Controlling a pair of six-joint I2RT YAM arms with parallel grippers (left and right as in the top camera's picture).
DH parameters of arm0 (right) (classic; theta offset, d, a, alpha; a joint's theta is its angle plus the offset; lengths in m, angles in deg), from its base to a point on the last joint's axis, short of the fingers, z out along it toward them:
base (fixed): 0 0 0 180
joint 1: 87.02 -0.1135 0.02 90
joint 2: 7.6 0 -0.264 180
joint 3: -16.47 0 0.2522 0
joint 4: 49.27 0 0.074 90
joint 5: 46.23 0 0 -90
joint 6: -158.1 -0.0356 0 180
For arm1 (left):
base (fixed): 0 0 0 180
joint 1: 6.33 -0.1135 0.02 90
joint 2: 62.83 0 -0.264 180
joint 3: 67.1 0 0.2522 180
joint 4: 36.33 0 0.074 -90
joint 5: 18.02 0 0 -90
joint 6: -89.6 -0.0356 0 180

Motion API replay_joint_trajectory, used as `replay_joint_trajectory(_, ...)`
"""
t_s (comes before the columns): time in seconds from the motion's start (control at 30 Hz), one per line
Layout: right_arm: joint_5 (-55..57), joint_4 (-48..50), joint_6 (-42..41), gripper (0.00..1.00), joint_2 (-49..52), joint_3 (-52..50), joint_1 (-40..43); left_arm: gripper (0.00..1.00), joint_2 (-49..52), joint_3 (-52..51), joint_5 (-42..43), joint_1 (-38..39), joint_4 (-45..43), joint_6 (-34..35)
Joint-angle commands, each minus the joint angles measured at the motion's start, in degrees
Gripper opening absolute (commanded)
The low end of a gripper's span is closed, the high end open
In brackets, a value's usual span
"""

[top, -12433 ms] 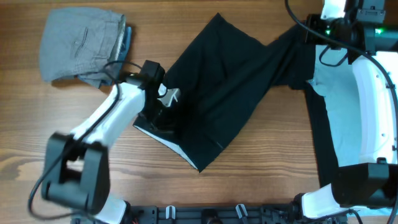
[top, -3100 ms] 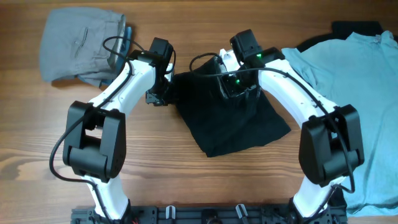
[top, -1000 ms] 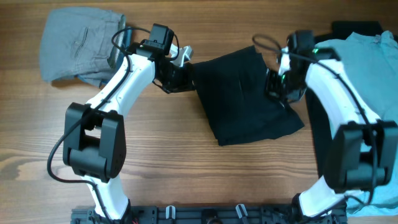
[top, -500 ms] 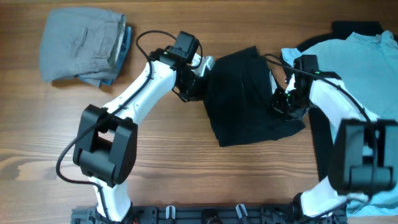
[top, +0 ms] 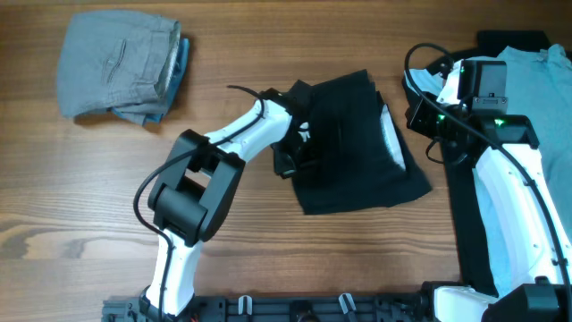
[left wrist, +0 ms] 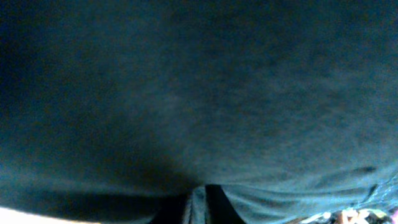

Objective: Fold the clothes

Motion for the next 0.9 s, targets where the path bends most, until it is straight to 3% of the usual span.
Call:
replay_joint_trajectory(0.0,-5.97,0.24,9.22,0.16,0.50,0.46,-0.15,0.15,1.25,4.00,-19.47,-9.18,6.80,-7.76)
replay_joint_trajectory(0.13,-14.03,2.19,20.37,0.15,3.50,0.46,-4.35,0.19,1.25,20.20,-23.43,-18.49,10.97,-16.13)
replay_joint_trajectory(0.23,-14.27,6.93,25.40,0.15,8.00,0.46,-9.66,0.33,1.25,35.12,-23.12,-21.77,16.55,-16.87)
replay_joint_trajectory(0.33,-10.16,11.26,25.81,0.16,13.66,0.46,-12.24,0.49,1.20,44.83,-19.63,-22.08,24.52,-16.90)
replay_joint_trajectory(0.4,-8.98,13.81,22.53,0.15,19.39,0.46,-11.91,0.51,0.92,46.49,-17.51,-21.81,28.94,-16.87)
replay_joint_trajectory(0.53,-6.40,13.27,13.99,0.13,29.46,0.46,-9.38,0.40,1.07,44.19,-13.46,-20.98,35.89,-16.87)
replay_joint_trajectory(0.63,-6.64,9.88,9.46,0.10,33.97,0.48,-7.21,0.44,1.07,37.97,-13.44,-17.92,33.70,-16.81)
replay_joint_trajectory(0.73,-7.26,6.16,11.67,0.08,31.19,0.55,-6.91,0.49,1.07,27.19,-12.57,-13.16,26.88,-14.05)
replay_joint_trajectory(0.87,-7.19,4.70,12.46,0.08,21.20,0.55,-6.69,0.41,1.07,11.04,-10.91,-7.21,21.18,-9.38)
